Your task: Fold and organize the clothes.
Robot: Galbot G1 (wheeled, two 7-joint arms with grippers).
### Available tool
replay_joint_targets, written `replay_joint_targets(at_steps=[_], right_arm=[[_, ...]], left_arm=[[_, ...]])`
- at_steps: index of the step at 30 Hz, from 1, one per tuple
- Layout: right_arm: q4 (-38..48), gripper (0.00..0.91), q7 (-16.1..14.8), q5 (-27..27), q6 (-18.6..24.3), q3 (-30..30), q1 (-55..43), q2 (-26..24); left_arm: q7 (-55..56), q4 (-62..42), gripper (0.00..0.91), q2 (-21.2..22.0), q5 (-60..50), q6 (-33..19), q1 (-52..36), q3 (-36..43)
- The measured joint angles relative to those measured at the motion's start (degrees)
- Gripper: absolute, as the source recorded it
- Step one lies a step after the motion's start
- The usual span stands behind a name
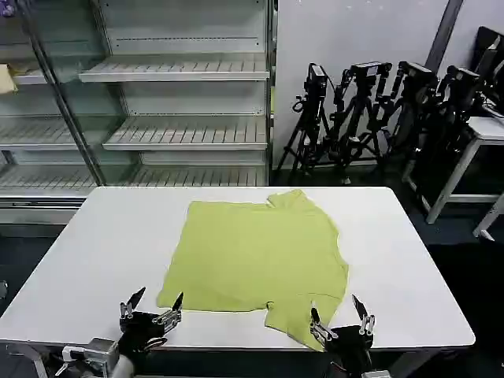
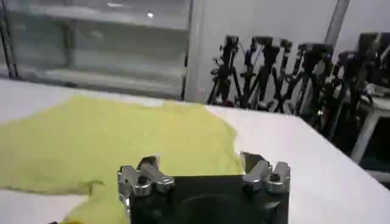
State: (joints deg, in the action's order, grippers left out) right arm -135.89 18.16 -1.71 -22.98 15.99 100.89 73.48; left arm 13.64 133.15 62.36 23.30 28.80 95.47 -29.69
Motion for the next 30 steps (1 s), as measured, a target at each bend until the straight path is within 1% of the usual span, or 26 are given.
replay_joint_targets(at_steps=[10,11,12,13,14,15,16,17,18,19,20,30], right_arm=[[2.72,0.907,-0.25,-0.31,-2.28,-1.18,-0.66,0.27],[2.87,0.907,-0.27,-0.47,-2.55,-1.27,-0.65,0.26],[2.99,0.907,-0.26,-0.60,-2.75,-1.34,-0.63,0.25],[3.13,0.897,-0.22,-0.77,-2.97,-1.38,-0.63,0.23],[3.27,0.806,-0.16,-0.93,-3.15,-1.41,-0.66,0.23],[3.45,0.514,-0.09,-1.11,-3.27,-1.44,-0.70,0.24],[3.59,0.373,0.00,-1.25,-3.38,-1.46,-0.74,0.25],[3.67,0.141,0.11,-1.44,-3.51,-1.49,-0.73,0.23],[3.70,0.071,0.24,-1.70,-3.65,-1.56,-0.66,0.23],[3.72,0.000,0.31,-1.95,-3.70,-1.59,-0.59,0.22],[3.76,0.000,0.34,-2.17,-3.71,-1.62,-0.55,0.22],[3.77,0.000,0.34,-3.81,-3.77,-2.06,-0.18,0.46]], left_arm=[[1.13,-4.87,0.907,-1.19,2.80,2.20,-3.00,-0.03],[1.09,-5.24,0.887,-1.34,3.25,2.38,-3.29,-0.02],[1.06,-5.55,0.846,-1.46,3.70,2.49,-3.55,-0.02],[1.00,-5.82,0.766,-1.56,4.27,2.64,-3.81,-0.02],[0.89,-5.98,0.695,-1.66,4.82,2.74,-4.02,0.04],[0.76,-6.09,0.474,-1.72,5.33,2.81,-4.23,0.09],[0.56,-6.21,0.343,-1.77,5.93,2.84,-4.43,0.16],[0.45,-6.32,0.151,-1.80,6.45,2.84,-4.67,0.26],[0.29,-6.47,0.081,-1.85,6.96,2.85,-4.92,0.37],[0.11,-6.69,0.030,-1.85,7.50,2.85,-5.13,0.47],[0.02,-6.93,0.040,-1.83,8.01,2.82,-5.33,0.55],[-1.37,-8.18,0.030,-2.03,12.49,1.75,-6.07,0.40]])
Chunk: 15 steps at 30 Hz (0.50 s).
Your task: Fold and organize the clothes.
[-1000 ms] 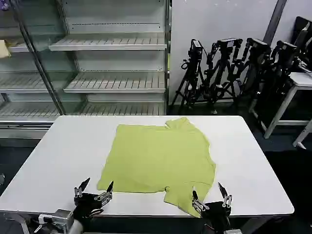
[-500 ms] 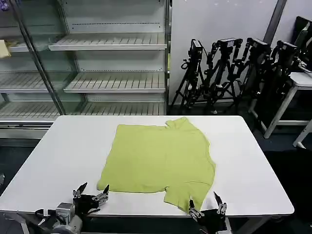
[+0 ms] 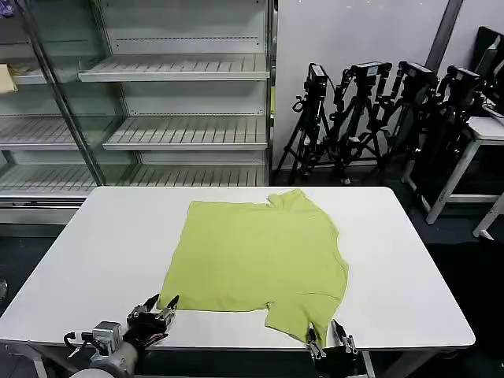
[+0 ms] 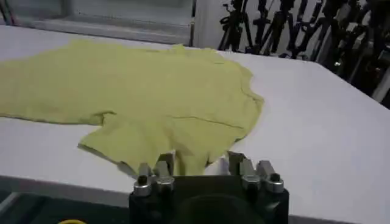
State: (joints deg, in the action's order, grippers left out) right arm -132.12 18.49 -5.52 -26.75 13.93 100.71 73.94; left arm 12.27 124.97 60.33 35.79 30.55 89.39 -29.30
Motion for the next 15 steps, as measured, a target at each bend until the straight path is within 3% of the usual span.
replay_joint_targets(at_steps=[15], right_arm=[[-2.99,0.000,1.70,-1.11,2.58,1.30,1.23,-0.30]], left_arm=[[-2.01,1.19,0.030,-0.23,2.07,-2.11,0.64,-0.64]])
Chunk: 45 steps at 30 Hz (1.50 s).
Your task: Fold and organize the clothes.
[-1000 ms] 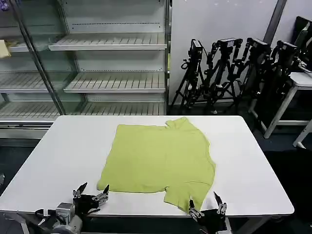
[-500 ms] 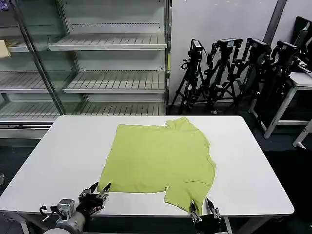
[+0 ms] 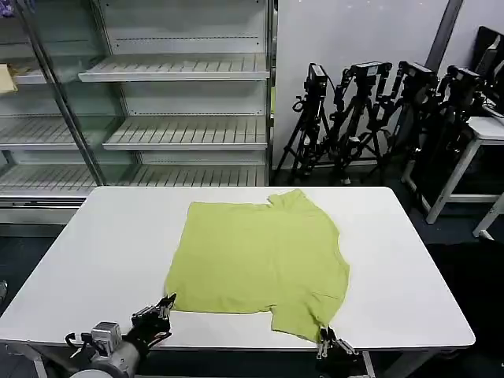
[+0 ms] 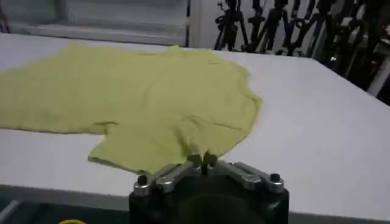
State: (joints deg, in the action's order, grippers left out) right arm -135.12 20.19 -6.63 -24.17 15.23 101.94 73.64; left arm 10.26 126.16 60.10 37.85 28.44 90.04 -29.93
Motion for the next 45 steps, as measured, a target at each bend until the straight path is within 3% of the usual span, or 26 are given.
replay_joint_targets(at_steps=[24,45], right_arm=[[-10.01,0.000,-0.60,2.45,3.83,2.63,4.65,-1.91],[-0.04,0.000,0.18,-5.98,2.02,3.41,-10.57,-2.35]], left_arm=[[0.33,11.82,0.040,-0.97,-2.09,-0.14,8.29,-3.99],[0.68,6.31,0.040,-2.52,2.12,-0.85,1.07,-2.58]])
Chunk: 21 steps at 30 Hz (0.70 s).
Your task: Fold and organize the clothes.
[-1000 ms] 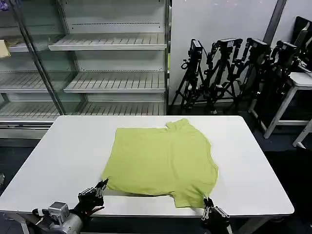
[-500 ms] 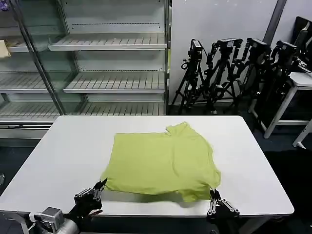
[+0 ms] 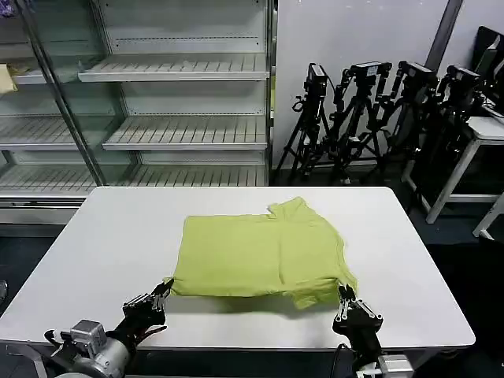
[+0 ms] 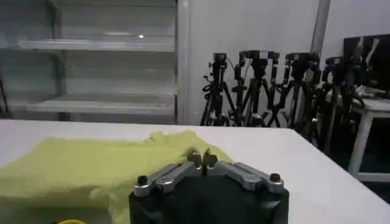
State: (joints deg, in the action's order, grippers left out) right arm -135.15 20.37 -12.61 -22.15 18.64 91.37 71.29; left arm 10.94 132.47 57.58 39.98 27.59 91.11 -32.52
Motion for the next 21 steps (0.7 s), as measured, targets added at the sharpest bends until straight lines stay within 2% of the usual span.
replay_joint_targets(at_steps=[21], right_arm=[[11.96,0.000,-0.74,-3.72,-4.06,-2.13,-14.28,-0.26]], left_arm=[[0.04,-11.73,0.040,-1.08,0.21,0.47,-11.50,5.06]])
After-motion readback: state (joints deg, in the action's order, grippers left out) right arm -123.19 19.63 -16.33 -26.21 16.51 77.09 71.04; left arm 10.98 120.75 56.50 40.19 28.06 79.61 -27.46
